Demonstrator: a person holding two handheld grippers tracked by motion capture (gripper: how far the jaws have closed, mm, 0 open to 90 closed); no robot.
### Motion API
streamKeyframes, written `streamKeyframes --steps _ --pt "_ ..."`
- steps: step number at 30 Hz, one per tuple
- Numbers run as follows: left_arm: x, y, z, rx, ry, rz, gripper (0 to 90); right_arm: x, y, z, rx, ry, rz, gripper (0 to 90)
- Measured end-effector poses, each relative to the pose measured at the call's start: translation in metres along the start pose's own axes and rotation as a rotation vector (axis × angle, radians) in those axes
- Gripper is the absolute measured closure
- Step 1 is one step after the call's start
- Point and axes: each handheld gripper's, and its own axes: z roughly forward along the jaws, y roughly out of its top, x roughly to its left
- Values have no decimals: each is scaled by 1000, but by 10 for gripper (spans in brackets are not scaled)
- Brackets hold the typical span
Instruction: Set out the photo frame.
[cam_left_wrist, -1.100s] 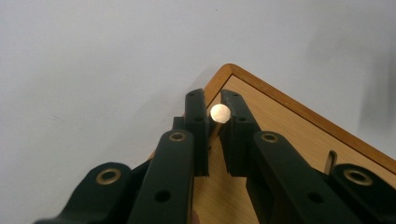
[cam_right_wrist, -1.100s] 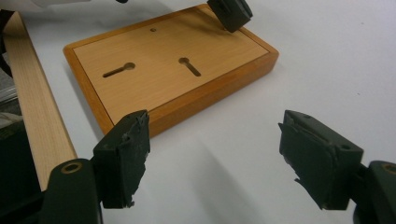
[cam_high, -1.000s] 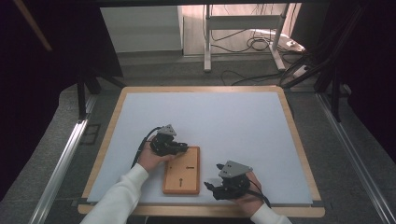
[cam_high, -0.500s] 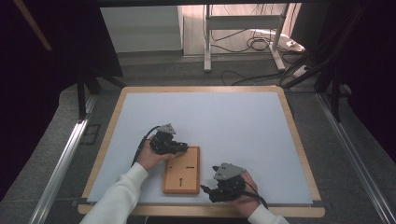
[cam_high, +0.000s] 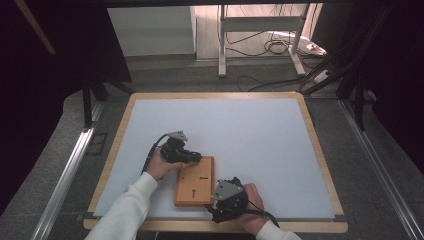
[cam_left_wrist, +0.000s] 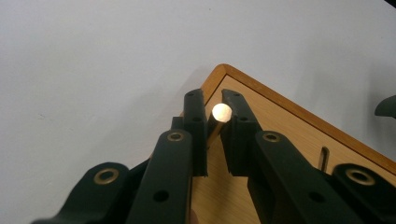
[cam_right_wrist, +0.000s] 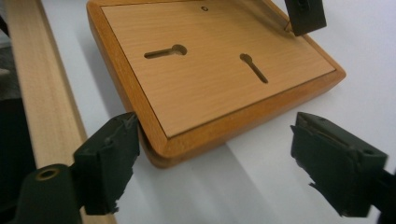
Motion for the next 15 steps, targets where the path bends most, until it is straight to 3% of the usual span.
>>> streamKeyframes --steps 12,15 --pt "7 2 0 1 -37 -26 816 18 10 18 37 -57 -117 101" --pt "7 2 0 1 -38 -25 813 20 11 24 46 -94 -157 102"
